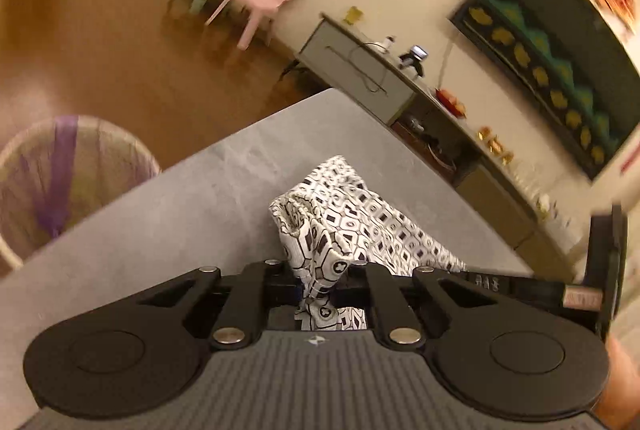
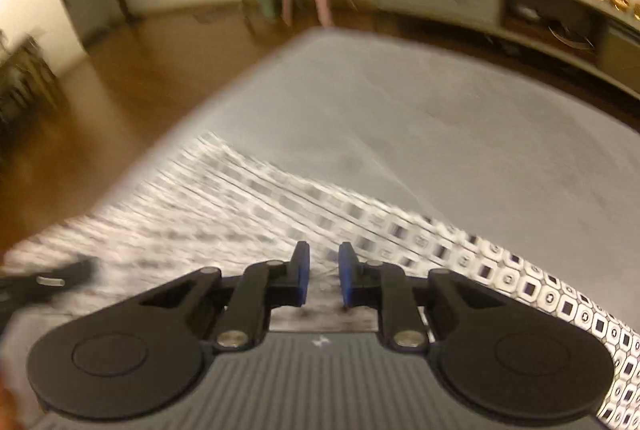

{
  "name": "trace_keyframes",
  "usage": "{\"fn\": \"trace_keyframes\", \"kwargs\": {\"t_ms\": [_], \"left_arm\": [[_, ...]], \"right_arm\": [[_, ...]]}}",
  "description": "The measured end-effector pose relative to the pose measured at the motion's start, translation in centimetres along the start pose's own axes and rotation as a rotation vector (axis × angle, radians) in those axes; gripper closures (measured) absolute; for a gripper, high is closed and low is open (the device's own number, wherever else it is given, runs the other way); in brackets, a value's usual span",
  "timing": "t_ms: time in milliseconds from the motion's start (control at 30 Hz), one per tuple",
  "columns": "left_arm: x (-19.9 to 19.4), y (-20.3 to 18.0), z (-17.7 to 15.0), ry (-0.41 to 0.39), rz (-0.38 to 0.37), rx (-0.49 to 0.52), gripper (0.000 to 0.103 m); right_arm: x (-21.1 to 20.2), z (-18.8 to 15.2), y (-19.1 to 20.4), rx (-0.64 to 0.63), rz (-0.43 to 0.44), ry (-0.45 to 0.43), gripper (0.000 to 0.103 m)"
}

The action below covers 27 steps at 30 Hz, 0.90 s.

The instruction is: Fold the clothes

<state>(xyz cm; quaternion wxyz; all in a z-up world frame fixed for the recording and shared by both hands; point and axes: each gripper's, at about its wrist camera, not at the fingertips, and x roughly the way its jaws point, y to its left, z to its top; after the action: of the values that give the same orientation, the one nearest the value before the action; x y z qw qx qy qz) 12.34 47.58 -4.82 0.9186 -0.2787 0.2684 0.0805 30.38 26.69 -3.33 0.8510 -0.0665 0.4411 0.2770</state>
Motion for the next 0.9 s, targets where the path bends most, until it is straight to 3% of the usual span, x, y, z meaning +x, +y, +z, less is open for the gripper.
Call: {"fn": "trace_keyframes", "kwargs": {"t_ms": [100,133,167,267,367,433,500,533,567,633,733,900], "left_arm": [[-0.4,-2.3,-0.5,-0.023,0.016,0.144,0.093],[-0.5,-3.0,-0.8,-0.029,0.015,0.181,0.093],[-0.6,-3.6,-1.1,-0.034,0.01,0.214,0.093],[-0.9,-5.3,-2.0,-0.05,0.01,0.315,0.093],[-1.1,-6.8,-3.0,-0.063,0.021,0.401,0.093],[-1.2,-7.5,-3.6,-0.068,0.023,0.446,0.093],[-1.3,-8.0,-4.1,-0.071,0.019,0.476,0.093],[-1.4,-8.1,-4.2,-0.072,0.016,0.483,0.093],[-1.5,-8.2,-4.3,-0.073,0.013,0.49,0.093],[-1.7,-8.4,-4.5,-0.075,0.007,0.504,0.093],[-2.9,-9.2,-4.7,-0.096,-0.045,0.504,0.093],[-4.9,-13.2,-7.4,-0.054,-0.193,0.573,0.093]], "right_arm": [[-0.3,0.7,-0.1,-0.003,0.004,0.054,0.085],[-0.6,1.2,0.0,0.002,0.02,0.07,0.075],[-1.2,1.9,0.4,-0.001,0.045,0.07,0.054],[-2.4,4.3,2.8,-0.036,0.129,0.071,0.027],[-2.0,6.6,6.8,-0.14,0.186,0.141,0.018],[-0.6,6.6,9.7,-0.269,0.163,0.234,0.018],[0.5,6.1,12.2,-0.417,0.091,0.315,0.024],[1.2,5.7,13.5,-0.5,0.038,0.345,0.041],[1.5,5.3,13.8,-0.557,-0.015,0.358,0.067],[0.9,4.6,13.5,-0.609,-0.076,0.35,0.087],[-4.2,4.6,9.9,-0.475,-0.014,0.194,0.091],[-12.9,0.7,-1.3,-0.044,0.132,-0.027,0.091]]}}
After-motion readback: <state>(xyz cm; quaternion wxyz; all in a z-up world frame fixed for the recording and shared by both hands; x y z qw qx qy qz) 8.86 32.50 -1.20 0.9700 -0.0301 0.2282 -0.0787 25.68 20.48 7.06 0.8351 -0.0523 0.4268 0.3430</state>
